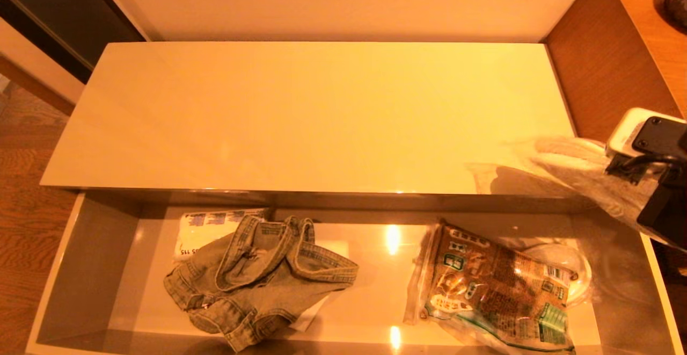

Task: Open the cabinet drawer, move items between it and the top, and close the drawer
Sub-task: Place the disposable slippers on the table

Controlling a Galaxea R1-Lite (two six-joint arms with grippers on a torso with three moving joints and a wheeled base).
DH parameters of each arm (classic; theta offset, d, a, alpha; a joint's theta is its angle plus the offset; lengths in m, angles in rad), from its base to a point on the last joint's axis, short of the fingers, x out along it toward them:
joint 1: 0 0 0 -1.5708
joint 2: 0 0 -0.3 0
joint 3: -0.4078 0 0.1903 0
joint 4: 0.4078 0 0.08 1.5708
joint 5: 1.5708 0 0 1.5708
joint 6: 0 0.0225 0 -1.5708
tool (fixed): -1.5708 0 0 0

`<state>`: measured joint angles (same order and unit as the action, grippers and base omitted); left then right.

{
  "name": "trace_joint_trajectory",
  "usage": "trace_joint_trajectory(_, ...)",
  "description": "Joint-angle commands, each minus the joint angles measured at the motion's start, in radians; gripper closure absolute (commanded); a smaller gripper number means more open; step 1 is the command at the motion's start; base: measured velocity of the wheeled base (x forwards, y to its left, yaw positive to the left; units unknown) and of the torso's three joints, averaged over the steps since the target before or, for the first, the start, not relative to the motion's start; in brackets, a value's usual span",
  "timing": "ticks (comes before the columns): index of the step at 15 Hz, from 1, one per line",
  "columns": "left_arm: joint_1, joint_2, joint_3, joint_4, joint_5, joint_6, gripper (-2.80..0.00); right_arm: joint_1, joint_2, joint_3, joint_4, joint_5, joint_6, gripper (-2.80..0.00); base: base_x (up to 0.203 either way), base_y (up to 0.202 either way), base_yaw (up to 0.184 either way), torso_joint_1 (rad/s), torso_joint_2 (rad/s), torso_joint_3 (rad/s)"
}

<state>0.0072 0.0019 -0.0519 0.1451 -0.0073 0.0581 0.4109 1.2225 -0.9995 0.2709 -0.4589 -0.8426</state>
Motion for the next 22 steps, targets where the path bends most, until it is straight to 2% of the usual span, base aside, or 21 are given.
trace_joint_trajectory(1, 0.000, 0.000, 0.000, 0.001, 0.001, 0.000, 0.00, 0.000, 0.065, -0.047, -0.005, -0.003, 0.016, 0.00, 0.000, 0.000, 0.000, 0.000, 0.00, 0.000)
trace_joint_trajectory(4, 0.000, 0.000, 0.000, 0.001, 0.000, 0.002, 0.00, -0.012, 0.276, -0.158, -0.079, -0.012, 0.096, 0.00, 0.000, 0.000, 0.000, 0.000, 0.00, 0.000)
trace_joint_trajectory(6, 0.000, 0.000, 0.000, 0.001, 0.000, 0.000, 0.00, -0.067, 0.402, -0.239, -0.160, -0.021, 0.163, 0.00, 0.000, 0.000, 0.000, 0.000, 0.00, 0.000)
trace_joint_trajectory(8, 0.000, 0.000, 0.000, 0.001, 0.000, 0.000, 0.00, -0.112, 0.416, -0.232, -0.232, -0.026, 0.247, 0.00, 0.000, 0.000, 0.000, 0.000, 0.00, 0.000)
trace_joint_trajectory(10, 0.000, 0.000, 0.000, 0.001, 0.000, 0.000, 0.00, -0.121, 0.419, -0.198, -0.356, -0.028, 0.292, 0.00, 0.000, 0.000, 0.000, 0.000, 0.00, 0.000)
trace_joint_trajectory(11, 0.000, 0.000, 0.000, 0.001, 0.000, 0.000, 0.00, -0.127, 0.423, -0.194, -0.373, -0.029, 0.299, 0.00, 0.000, 0.000, 0.000, 0.000, 0.00, 0.000)
trace_joint_trajectory(14, 0.000, 0.000, 0.000, 0.001, 0.000, 0.000, 0.00, -0.201, 0.449, -0.188, -0.532, -0.032, 0.283, 0.00, 0.000, 0.000, 0.000, 0.000, 0.00, 0.000)
trace_joint_trajectory(17, 0.000, 0.000, 0.000, 0.001, 0.000, 0.001, 0.00, -0.223, 0.443, -0.169, -0.627, -0.019, 0.252, 0.00, 0.000, 0.000, 0.000, 0.000, 0.00, 0.000)
trace_joint_trajectory(19, 0.000, 0.000, 0.000, 0.001, 0.000, 0.001, 0.00, -0.224, 0.397, -0.110, -0.787, -0.005, 0.196, 0.00, 0.000, 0.000, 0.000, 0.000, 0.00, 0.000)
trace_joint_trajectory(22, 0.000, 0.000, 0.000, 0.001, 0.000, 0.000, 0.00, -0.222, 0.332, -0.076, -0.873, 0.060, 0.144, 0.00, 0.000, 0.000, 0.000, 0.000, 0.00, 0.000)
